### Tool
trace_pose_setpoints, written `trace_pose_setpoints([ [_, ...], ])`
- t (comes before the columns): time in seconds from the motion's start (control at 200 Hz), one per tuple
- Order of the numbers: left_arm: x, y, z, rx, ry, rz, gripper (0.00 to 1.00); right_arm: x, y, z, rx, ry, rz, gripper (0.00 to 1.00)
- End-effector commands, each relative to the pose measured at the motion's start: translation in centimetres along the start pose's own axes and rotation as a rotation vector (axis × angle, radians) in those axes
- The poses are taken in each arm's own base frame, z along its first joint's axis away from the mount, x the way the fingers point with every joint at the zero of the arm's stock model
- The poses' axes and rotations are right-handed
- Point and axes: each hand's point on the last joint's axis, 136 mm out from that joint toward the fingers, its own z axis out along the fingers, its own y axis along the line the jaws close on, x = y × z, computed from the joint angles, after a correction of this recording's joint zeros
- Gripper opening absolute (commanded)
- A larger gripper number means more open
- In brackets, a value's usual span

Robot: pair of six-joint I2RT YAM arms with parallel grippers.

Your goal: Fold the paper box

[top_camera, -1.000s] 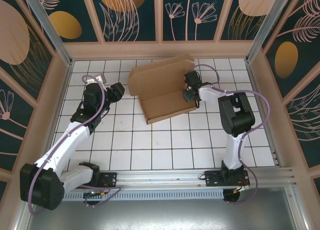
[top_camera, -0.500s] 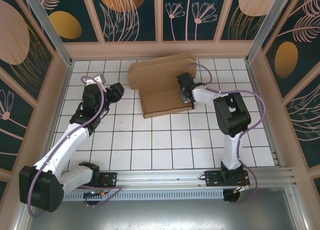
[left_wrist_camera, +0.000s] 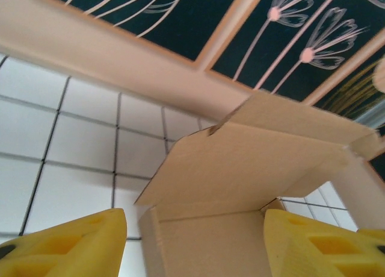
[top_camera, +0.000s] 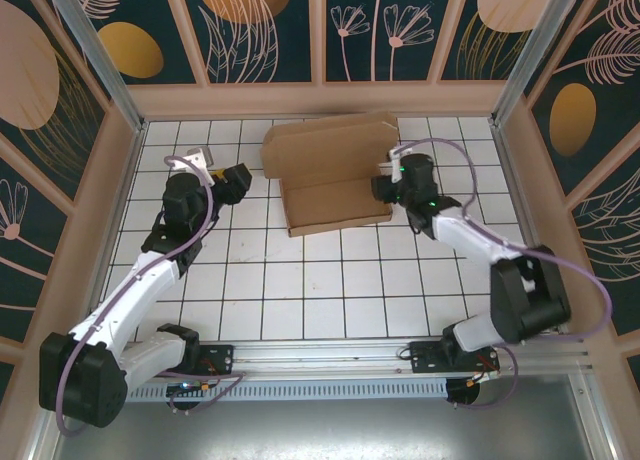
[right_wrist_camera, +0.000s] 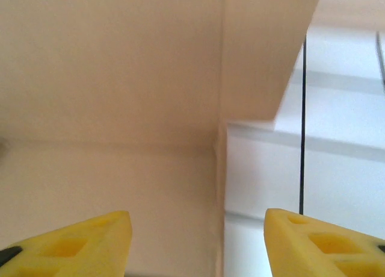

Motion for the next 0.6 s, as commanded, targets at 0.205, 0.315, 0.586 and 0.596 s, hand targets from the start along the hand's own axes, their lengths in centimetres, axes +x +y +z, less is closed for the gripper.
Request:
trace_pose_setpoints([
  [0.205, -1.7, 0.5, 4.5, -0.015, -0.106, 0.347, 0.66, -5.2, 4.4, -3.6, -0.295, -0.444, -0.376, 0.6],
  [0.315, -0.4, 0.8, 4.5, 0.086, -0.132, 0.485, 0.7, -5.5, 2.0, -3.6, -0.359, -0.504, -0.356, 0.62],
  [0.586, 1.1, 2.0, 8.0, 0.176, -0.042, 0.658, 0.75, -4.7, -3.3, -0.5, -0.402, -0.464, -0.406, 0.63],
  [0.596, 1.0, 2.0, 8.1, 0.175, -0.044, 0.656, 0.75, -4.8, -3.5, -0.3, -0.397, -0.464, -0.407, 0.63],
])
